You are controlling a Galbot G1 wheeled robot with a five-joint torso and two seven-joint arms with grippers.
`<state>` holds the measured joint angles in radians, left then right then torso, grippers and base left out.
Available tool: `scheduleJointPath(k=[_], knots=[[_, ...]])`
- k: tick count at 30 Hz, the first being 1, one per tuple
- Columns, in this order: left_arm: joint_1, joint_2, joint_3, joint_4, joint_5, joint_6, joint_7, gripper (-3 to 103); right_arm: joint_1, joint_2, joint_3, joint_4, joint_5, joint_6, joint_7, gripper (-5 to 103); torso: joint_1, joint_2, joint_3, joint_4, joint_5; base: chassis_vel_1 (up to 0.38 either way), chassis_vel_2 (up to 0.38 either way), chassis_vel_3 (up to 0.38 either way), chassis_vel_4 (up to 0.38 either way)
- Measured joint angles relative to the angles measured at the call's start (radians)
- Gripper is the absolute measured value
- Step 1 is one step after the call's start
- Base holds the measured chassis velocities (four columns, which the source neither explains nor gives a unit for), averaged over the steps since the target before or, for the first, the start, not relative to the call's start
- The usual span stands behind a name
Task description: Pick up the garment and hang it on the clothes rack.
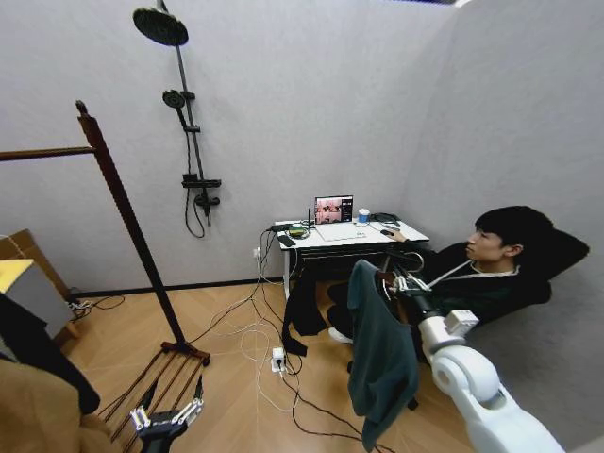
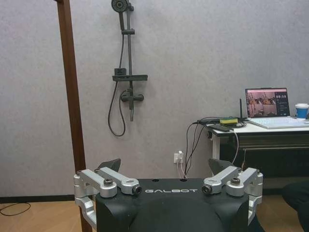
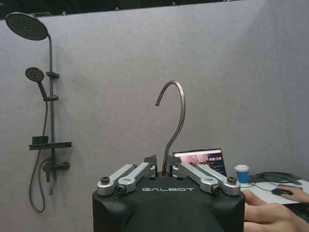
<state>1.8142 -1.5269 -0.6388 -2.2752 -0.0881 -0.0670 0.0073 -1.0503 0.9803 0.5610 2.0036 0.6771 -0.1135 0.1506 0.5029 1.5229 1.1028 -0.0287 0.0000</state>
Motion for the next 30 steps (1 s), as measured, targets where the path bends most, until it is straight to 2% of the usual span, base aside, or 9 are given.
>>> scheduleJointPath(k=[4,12,30], knots=[[0.0,0.0,0.0,0.0,0.0,0.0,0.0,100,0.051,-0.005,-0.05,-0.021,0.016,-0.006,-0.014,10,0.0,0.0,0.0,-0.0001,0.0,0.0,0.0,0.0,0.0],[0.0,0.0,0.0,0.0,0.0,0.0,0.0,100,0.165,0.006,-0.155,-0.058,0.025,-0.018,0.008,10,0.0,0.0,0.0,-0.0001,-0.0001,0.0,0.0,0.0,0.0],[0.0,0.0,0.0,0.0,0.0,0.0,0.0,100,0.19,0.011,-0.187,-0.077,0.042,-0.024,-0.02,10,0.0,0.0,0.0,-0.0001,0.0002,0.03,0.026,0.028,0.027]])
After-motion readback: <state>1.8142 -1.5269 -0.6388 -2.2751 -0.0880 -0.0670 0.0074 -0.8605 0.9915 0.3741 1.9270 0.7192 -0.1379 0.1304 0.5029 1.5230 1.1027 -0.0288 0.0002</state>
